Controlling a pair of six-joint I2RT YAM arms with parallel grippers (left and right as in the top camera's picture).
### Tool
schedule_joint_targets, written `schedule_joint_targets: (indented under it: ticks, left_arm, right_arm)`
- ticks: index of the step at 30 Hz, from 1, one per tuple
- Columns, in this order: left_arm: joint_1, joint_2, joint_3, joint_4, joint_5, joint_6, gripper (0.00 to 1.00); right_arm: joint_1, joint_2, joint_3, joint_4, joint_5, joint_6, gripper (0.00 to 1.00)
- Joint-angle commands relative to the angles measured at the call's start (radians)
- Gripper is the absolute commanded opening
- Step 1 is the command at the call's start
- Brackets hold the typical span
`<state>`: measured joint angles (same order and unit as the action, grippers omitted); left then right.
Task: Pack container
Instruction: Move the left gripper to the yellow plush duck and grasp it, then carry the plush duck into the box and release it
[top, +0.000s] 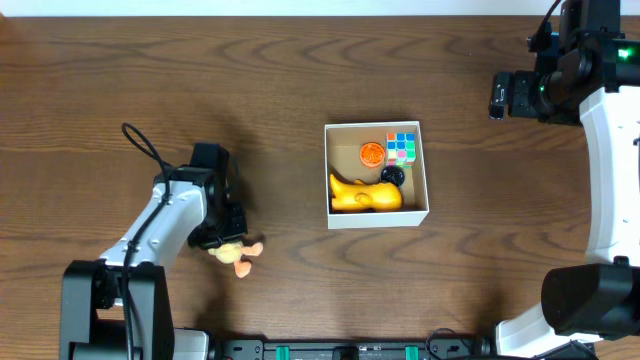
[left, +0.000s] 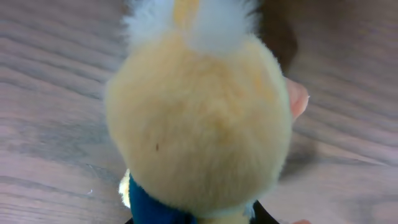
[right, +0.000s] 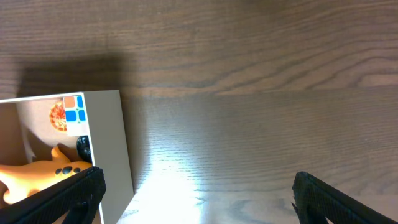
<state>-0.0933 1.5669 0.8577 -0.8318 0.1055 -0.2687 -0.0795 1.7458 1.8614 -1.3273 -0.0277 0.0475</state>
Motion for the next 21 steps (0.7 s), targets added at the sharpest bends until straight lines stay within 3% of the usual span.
schedule_joint_targets:
  ticks: [1,5,10,21]
  left_arm:
    - [-0.008,-0.01,0.137,-0.029,-0.003,0.026,0.06]
    - [-0.054,-0.013,0.346,-0.108,-0.004,0.119,0.06]
    - [-0.188,-0.013,0.575,-0.121,-0.009,0.33,0.06]
    - [-0.458,0.047,0.616,0.169,-0.016,0.784,0.06]
  right_arm:
    - [-0.005,0.001,-0.008,-0.001,-0.006,-0.012,0.99]
    - [-0.005,0.001,-0.008,-0.001,-0.006,-0.012,0.99]
    - [-0.005,0.001,-0.008,-0.001,-0.006,-0.012,0.99]
    - [-0.005,0.001,-0.008,-0.001,-0.006,-0.012,0.99]
